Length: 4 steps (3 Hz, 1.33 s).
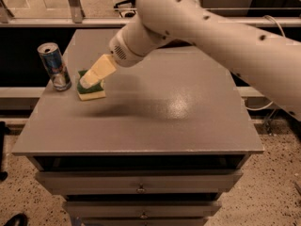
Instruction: Move sponge near redbull can
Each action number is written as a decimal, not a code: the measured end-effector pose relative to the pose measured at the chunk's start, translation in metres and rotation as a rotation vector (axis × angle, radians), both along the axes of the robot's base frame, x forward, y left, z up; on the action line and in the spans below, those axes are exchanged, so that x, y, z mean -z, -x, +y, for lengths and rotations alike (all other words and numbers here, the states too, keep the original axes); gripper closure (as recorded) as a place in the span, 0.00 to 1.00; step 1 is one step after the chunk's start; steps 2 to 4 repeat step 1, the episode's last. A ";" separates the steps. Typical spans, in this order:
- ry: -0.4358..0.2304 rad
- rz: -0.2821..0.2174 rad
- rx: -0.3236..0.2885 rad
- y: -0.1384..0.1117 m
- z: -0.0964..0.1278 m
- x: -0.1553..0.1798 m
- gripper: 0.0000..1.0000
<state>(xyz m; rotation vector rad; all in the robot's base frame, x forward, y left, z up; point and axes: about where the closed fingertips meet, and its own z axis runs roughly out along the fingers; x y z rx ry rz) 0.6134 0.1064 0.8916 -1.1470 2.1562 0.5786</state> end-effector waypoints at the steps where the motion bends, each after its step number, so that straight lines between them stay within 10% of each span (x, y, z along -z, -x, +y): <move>1: -0.016 -0.031 0.043 -0.002 -0.056 -0.005 0.00; 4: -0.016 -0.031 0.043 -0.002 -0.056 -0.005 0.00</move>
Offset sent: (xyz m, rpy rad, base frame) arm 0.0000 0.0000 0.0000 0.0000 0.0000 0.0000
